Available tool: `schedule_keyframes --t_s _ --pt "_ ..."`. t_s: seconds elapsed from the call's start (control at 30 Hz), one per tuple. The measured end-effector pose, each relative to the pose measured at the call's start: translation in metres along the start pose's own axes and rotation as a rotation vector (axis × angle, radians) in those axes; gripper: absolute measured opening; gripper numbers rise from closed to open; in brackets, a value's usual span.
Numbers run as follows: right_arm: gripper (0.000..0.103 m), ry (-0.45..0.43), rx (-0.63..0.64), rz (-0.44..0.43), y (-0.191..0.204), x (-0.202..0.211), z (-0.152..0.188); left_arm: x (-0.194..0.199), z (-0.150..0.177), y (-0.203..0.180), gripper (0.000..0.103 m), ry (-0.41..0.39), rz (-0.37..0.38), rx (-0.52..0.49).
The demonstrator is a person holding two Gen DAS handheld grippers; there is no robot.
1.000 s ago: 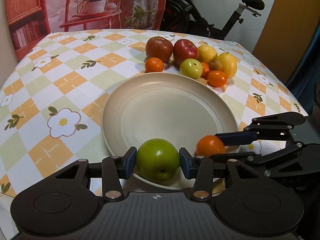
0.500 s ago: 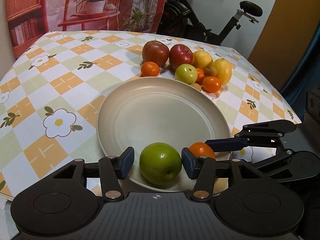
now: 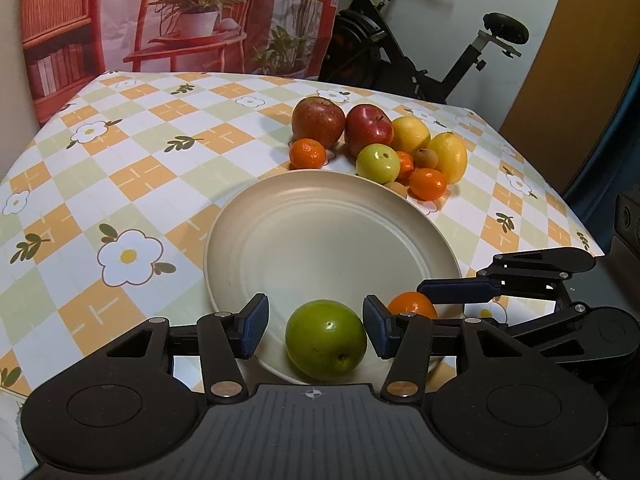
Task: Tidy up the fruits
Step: 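Lower the orange into the beige plate with the right tool while the left tool places the green apple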
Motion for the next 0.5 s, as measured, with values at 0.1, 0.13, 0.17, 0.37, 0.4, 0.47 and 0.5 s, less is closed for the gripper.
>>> schedule_keyframes --t_s 0.1,0.13,0.17,0.37,0.4,0.47,0.5 --pt "0.036 -0.002 -0.001 0.002 -0.0005 0.0001 -0.0004 0.0001 0.0005 0.0005 0.055 -0.002 -0.002 -0.001" --pt "0.036 -0.004 -0.001 0.003 -0.0007 0.0 -0.0009 0.0001 0.0002 0.0006 0.055 -0.002 -0.003 -0.002" --pt "0.036 -0.005 -0.001 0.003 -0.0009 0.0002 -0.0011 0.0003 0.0005 0.001 0.055 -0.002 -0.003 -0.002" --pt "0.036 -0.008 -0.001 0.005 -0.0013 0.0005 -0.0014 0.0004 0.0003 0.0013 0.055 -0.003 -0.005 -0.005" --pt "0.036 -0.011 -0.001 0.008 -0.0015 0.0007 -0.0015 0.0004 0.0003 0.0014 0.055 -0.003 -0.006 -0.006" --pt "0.036 -0.022 0.0 0.016 -0.0024 0.0019 -0.0024 0.0008 0.0003 0.0021 0.055 -0.005 -0.009 -0.005" --pt "0.037 -0.029 -0.001 0.021 -0.0029 0.0024 -0.0028 0.0011 0.0002 0.0023 0.055 -0.007 -0.011 -0.005"
Point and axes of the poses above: each gripper's, at about its wrist camera, not at the fingertips, and x roughly against the way its jaws point, y to its left, z to its underside, the point moved 6 cm from there along -x, roughly the way its jaws point, and after that the axes turned 10 degrees about -x, right-handed, at the moved point
